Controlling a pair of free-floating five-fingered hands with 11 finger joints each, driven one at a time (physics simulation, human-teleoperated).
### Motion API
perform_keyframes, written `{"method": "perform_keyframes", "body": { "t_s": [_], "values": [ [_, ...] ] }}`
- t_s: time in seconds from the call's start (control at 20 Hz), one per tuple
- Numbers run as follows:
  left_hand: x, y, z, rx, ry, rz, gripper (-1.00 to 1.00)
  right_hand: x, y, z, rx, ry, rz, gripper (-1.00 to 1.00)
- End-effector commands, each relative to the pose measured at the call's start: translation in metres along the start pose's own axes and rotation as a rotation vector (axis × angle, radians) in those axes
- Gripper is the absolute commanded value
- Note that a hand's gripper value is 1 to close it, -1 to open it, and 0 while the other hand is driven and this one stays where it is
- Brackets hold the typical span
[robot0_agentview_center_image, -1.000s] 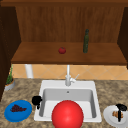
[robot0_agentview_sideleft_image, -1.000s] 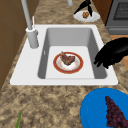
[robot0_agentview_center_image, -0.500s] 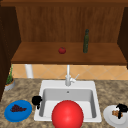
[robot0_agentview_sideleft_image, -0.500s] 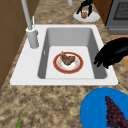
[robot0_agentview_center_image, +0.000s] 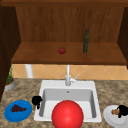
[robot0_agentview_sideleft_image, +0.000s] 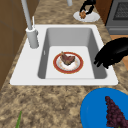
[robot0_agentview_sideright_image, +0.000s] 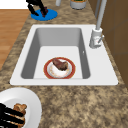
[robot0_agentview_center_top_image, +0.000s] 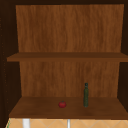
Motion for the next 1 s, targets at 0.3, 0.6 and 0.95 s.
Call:
{"method": "perform_keyframes", "body": {
  "t_s": [0.3,0.6,0.95],
  "values": [
    [0.0,0.0,0.0,0.0,0.0,0.0,0.0,-0.004,0.019,0.018,-0.136,0.019,-0.039,1.0],
    [0.0,0.0,0.0,0.0,0.0,0.0,0.0,0.0,0.003,0.014,-0.205,0.011,-0.029,1.0],
    [0.0,0.0,0.0,0.0,0.0,0.0,0.0,0.003,-0.01,0.018,-0.172,0.003,-0.035,1.0]
  ]
}}
